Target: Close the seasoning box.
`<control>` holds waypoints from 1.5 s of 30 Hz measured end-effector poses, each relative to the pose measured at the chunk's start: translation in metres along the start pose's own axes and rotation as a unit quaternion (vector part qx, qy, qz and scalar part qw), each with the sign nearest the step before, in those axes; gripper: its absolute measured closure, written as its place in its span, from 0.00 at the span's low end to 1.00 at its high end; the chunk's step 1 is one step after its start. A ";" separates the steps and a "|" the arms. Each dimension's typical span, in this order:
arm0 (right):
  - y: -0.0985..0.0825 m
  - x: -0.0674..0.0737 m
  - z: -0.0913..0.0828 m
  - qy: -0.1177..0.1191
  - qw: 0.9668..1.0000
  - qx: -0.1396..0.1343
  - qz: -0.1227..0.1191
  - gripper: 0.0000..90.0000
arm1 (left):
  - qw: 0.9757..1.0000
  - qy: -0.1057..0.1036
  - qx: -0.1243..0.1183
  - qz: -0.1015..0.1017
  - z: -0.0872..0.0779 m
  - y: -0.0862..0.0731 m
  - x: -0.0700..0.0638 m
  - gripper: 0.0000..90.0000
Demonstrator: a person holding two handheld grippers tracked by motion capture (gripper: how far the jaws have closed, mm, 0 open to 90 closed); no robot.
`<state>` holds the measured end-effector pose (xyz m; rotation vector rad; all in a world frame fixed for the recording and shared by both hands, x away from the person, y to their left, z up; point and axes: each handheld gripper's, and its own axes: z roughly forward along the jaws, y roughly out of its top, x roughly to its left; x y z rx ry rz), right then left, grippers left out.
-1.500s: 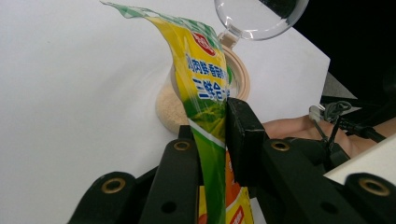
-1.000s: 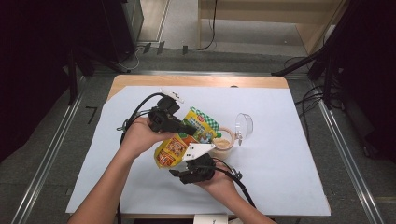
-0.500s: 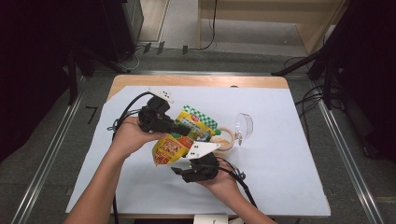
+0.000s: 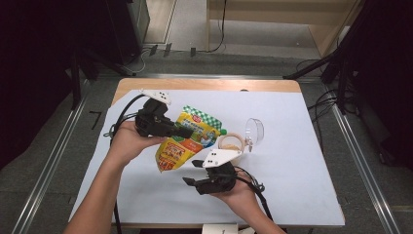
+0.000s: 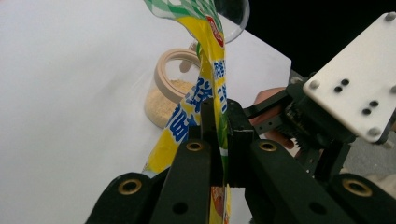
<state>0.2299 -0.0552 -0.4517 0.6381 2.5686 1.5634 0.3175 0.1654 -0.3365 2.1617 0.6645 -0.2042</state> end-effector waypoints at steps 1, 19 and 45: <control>-0.001 0.000 -0.003 0.002 1.000 -0.005 0.007 0.45 | 1.000 0.002 -0.002 -0.001 -0.001 0.000 0.001 1.00; -0.020 -0.007 -0.028 -0.024 0.999 -0.013 0.043 0.41 | 0.997 0.046 -0.040 -0.051 -0.006 -0.014 0.039 0.99; -0.018 -0.003 -0.025 -0.021 0.999 -0.016 0.041 0.42 | 0.993 0.083 -0.067 -0.054 0.009 -0.031 0.064 0.95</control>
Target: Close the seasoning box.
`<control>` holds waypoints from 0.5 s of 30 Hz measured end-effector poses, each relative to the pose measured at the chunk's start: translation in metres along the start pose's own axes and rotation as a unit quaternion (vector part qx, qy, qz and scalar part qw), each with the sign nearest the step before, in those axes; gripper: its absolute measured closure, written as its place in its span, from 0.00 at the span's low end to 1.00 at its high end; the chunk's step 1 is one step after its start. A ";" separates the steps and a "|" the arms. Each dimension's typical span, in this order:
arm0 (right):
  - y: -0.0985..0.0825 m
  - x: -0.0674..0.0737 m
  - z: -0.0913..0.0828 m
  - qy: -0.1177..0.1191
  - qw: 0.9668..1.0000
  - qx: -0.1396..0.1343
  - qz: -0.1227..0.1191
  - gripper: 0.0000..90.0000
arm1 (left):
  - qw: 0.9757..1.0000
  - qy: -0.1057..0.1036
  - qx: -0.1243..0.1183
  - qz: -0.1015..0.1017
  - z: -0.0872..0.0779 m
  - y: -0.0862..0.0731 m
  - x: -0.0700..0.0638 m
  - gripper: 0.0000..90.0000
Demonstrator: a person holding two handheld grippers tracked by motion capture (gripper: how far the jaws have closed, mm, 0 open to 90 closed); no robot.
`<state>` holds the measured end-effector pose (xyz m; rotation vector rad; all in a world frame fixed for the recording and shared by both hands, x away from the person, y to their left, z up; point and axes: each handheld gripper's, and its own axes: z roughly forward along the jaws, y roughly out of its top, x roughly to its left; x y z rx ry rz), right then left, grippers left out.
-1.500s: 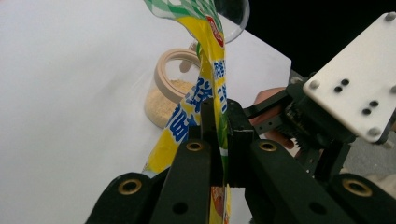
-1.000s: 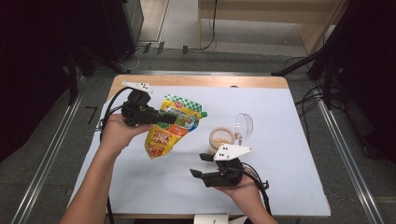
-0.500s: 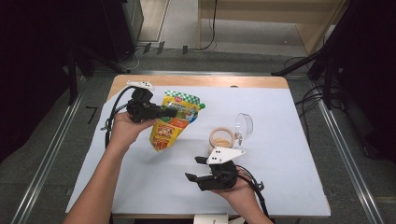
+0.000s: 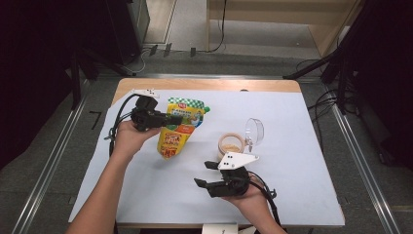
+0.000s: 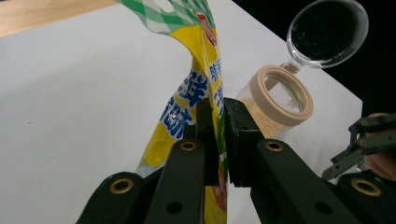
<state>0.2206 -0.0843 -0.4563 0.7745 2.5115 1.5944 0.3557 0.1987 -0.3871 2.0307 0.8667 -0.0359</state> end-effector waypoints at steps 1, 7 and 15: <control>0.000 0.000 0.000 -0.003 1.000 -0.002 -0.003 0.42 | 1.000 0.003 0.006 0.000 0.000 -0.001 0.000 0.95; 0.004 -0.002 -0.004 -0.008 1.000 -0.005 -0.005 0.42 | 1.000 -0.005 -0.002 -0.004 -0.007 -0.005 -0.001 0.95; 0.006 -0.003 -0.003 -0.006 1.000 -0.004 -0.009 0.42 | 1.000 -0.006 -0.002 -0.004 -0.013 -0.012 -0.001 0.95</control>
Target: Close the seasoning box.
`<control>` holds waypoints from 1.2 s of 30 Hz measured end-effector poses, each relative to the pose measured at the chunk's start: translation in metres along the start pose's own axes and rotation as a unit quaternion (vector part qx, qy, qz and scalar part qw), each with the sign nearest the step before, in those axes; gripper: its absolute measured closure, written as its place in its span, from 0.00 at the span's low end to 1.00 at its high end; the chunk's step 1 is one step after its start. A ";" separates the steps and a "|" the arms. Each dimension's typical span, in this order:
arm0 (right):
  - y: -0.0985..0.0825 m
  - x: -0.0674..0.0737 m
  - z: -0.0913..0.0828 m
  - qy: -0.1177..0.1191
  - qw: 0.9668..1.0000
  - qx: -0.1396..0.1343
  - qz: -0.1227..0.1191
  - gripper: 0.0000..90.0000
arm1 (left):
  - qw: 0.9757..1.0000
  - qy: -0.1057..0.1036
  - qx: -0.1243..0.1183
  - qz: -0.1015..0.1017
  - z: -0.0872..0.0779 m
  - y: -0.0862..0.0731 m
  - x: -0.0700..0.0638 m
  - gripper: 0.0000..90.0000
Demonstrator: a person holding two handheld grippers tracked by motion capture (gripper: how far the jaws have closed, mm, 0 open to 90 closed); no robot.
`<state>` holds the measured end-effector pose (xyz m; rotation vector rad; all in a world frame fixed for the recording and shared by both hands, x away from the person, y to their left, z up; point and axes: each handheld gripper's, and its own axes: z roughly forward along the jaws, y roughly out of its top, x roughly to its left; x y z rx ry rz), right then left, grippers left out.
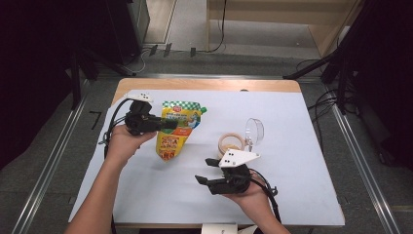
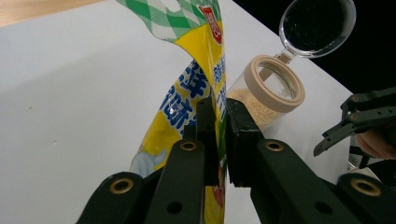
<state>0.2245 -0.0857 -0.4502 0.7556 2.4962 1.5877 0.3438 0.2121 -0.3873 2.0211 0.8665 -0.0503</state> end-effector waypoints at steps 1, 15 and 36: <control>0.000 0.000 0.001 0.000 1.000 0.001 -0.001 0.42 | 1.000 0.000 -0.001 -0.001 -0.001 -0.001 0.000 0.95; 0.002 0.001 0.005 0.007 1.000 0.007 -0.008 0.43 | 1.000 0.003 -0.003 -0.010 -0.011 -0.008 0.001 0.92; 0.002 0.001 0.007 0.007 1.000 0.014 -0.015 0.44 | 1.000 -0.005 -0.010 0.007 -0.025 -0.012 0.002 0.71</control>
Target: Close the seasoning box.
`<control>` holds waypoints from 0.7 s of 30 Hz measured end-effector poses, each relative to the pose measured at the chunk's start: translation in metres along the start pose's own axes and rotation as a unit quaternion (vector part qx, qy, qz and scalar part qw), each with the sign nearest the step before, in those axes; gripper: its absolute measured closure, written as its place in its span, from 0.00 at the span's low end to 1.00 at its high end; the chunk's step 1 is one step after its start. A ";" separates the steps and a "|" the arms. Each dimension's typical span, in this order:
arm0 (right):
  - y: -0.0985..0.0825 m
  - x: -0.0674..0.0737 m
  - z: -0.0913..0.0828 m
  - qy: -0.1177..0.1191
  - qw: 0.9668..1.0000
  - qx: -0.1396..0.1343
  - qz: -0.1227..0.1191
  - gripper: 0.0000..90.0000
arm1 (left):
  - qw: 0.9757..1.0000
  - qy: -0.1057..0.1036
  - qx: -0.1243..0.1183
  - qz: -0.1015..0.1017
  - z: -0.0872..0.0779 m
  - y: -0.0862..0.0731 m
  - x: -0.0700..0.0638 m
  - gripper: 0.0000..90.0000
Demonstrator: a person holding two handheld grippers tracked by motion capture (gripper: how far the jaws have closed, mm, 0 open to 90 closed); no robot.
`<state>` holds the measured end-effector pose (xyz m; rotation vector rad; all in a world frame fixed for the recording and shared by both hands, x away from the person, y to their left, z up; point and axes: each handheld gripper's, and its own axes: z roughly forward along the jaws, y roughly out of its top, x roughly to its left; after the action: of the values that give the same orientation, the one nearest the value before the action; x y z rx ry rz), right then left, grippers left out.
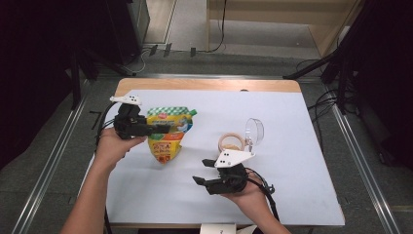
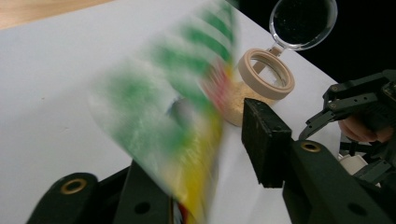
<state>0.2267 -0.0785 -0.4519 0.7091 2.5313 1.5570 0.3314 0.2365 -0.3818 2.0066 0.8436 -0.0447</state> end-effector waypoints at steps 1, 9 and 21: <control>0.000 0.000 0.000 0.000 1.000 0.000 0.000 0.44 | 1.000 -0.003 0.000 -0.002 -0.001 0.000 0.000 0.67; 0.001 -0.001 0.000 -0.003 1.000 0.006 -0.001 0.46 | 1.000 0.003 -0.012 0.008 -0.014 0.003 -0.002 0.59; 0.007 -0.008 -0.011 -0.013 1.000 0.012 0.008 0.46 | 0.999 0.037 -0.023 0.005 -0.046 0.006 -0.006 0.52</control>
<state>0.2326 -0.0888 -0.4420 0.7500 2.5358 1.5150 0.3173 0.2664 -0.3489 1.9789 0.8741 0.0533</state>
